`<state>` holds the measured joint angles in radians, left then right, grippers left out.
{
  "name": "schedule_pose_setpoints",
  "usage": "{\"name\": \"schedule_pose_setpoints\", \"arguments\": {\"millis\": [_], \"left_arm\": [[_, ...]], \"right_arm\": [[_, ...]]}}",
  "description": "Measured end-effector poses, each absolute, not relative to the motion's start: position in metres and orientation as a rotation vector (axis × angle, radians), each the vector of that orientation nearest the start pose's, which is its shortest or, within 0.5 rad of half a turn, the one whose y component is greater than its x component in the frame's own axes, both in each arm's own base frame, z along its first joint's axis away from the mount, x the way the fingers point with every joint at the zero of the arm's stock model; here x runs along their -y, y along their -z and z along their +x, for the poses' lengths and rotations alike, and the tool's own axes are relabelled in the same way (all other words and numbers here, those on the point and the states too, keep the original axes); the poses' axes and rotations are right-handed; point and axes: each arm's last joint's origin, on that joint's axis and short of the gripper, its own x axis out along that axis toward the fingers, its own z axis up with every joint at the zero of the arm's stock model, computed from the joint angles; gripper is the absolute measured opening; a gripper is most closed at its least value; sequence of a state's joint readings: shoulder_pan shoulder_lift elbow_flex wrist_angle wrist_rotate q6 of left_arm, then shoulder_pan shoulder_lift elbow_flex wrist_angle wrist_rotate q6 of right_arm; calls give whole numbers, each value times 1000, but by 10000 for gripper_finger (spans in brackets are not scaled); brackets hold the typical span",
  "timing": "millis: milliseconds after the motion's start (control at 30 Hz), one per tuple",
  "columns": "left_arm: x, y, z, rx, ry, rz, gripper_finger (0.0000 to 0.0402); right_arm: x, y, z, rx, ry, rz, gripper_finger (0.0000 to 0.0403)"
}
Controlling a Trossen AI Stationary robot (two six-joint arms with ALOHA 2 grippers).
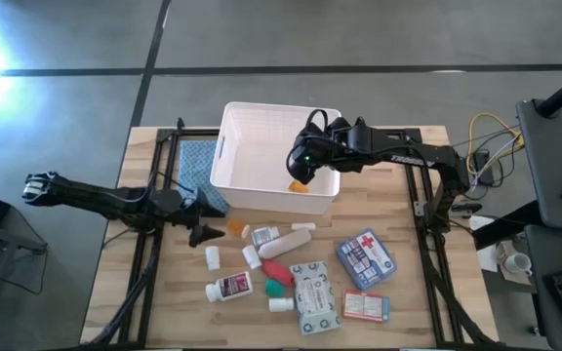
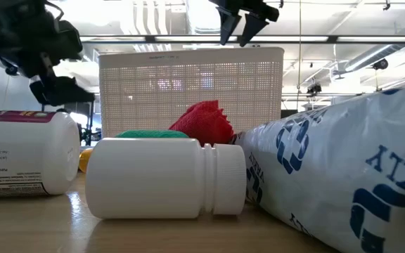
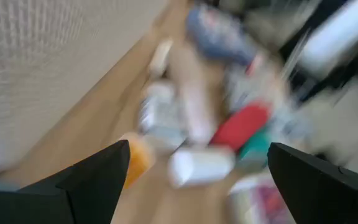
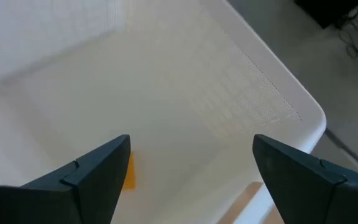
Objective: Pick & place medical supplies in basket/bin
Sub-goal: Put the orange pill bottle into the white container
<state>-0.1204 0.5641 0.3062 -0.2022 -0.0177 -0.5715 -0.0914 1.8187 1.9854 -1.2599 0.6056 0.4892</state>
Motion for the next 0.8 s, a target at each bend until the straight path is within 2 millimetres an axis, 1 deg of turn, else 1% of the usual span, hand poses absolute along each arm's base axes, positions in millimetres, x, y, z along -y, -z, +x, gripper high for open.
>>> {"name": "schedule_pose_setpoints", "arguments": {"millis": [100,233,400,567,700,800], "left_arm": [[17,-208,133,-626,-19,-360,358],[16,-217,136,-746,-50,-255,358],[18,-219,150,-796,-66,-234,358],[19,-219,164,-849,-104,-289,358],[21,-217,177,-891,-119,-297,358],[22,-213,186,-904,-100,-237,358]], "right_arm": [[45,-377,354,-930,839,95,327],[43,-377,354,-935,849,38,327],[37,-382,352,-900,920,-74,327],[26,-388,346,-866,974,-169,327],[19,-396,340,-825,994,-195,327],[14,-401,335,-808,987,-194,327]]}}
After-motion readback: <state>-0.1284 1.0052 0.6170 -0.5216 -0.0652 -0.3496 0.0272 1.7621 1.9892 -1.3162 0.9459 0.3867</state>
